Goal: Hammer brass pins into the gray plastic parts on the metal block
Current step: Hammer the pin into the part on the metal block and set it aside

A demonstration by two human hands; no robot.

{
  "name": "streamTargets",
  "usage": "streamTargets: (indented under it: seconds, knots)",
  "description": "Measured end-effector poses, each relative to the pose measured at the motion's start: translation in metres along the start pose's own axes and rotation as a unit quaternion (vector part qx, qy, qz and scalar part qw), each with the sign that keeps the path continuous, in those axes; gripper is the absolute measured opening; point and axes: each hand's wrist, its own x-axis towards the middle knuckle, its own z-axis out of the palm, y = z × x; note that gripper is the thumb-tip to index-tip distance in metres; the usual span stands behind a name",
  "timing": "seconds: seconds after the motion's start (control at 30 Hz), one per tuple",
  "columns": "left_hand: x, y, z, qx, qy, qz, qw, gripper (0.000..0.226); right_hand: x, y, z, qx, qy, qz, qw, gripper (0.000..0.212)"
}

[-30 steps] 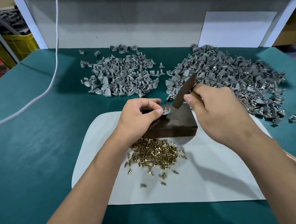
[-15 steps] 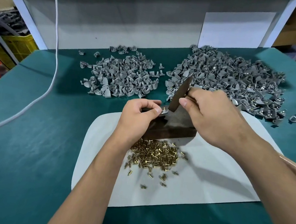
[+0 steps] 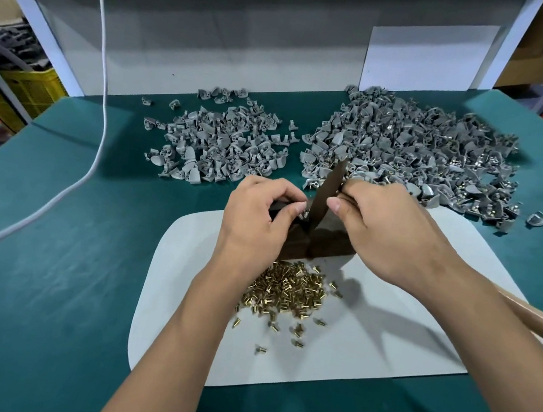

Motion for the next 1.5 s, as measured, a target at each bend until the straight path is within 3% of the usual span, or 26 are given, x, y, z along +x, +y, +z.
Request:
streamTargets:
  seconds: [0.13, 0.43, 0.57, 0.73, 0.87, 1.03, 1.17, 1.27, 1.4, 1.5]
  knots:
    - [0.002, 0.0, -0.003, 0.01, 0.007, -0.004, 1.0, 0.013, 0.001, -0.001, -0.003, 0.011, 0.04, -0.013, 0.999, 0.027]
    - [0.0, 0.008, -0.005, 0.022, 0.013, -0.013, 1.0, 0.015, 0.001, -0.008, -0.005, -0.054, 0.02, -0.012, 0.998, 0.021]
    - [0.0, 0.011, -0.003, 0.024, 0.021, -0.026, 0.999, 0.015, -0.002, -0.012, -0.011, -0.058, 0.107, -0.038, 0.992, 0.021]
    - [-0.002, 0.014, -0.002, 0.02, 0.021, -0.031, 0.999, 0.02, -0.001, -0.016, -0.009, -0.12, 0.016, -0.004, 0.993, 0.023]
    - [-0.001, 0.012, -0.002, 0.023, 0.024, -0.032, 0.999, 0.019, 0.0, -0.017, -0.014, -0.108, 0.071, -0.016, 0.991, 0.021]
    - [-0.001, 0.013, -0.002, 0.01, 0.02, -0.067, 0.998, 0.018, 0.002, -0.017, -0.011, -0.12, 0.008, -0.011, 0.993, 0.023]
    - [0.0, 0.011, -0.002, -0.009, 0.014, -0.075, 0.997, 0.015, 0.002, -0.015, -0.011, -0.097, 0.068, -0.012, 0.993, 0.023]
    - [0.0, 0.012, -0.002, -0.016, 0.014, -0.071, 0.997, 0.015, -0.001, -0.017, -0.005, -0.097, 0.019, -0.01, 0.995, 0.022]
    - [0.001, 0.009, -0.001, -0.025, 0.01, -0.07, 0.997, 0.014, 0.002, -0.015, -0.008, -0.096, 0.063, -0.012, 0.993, 0.024]
    - [0.002, 0.009, -0.001, -0.024, 0.013, -0.073, 0.997, 0.015, 0.0, -0.016, -0.002, -0.1, 0.024, -0.011, 0.995, 0.023]
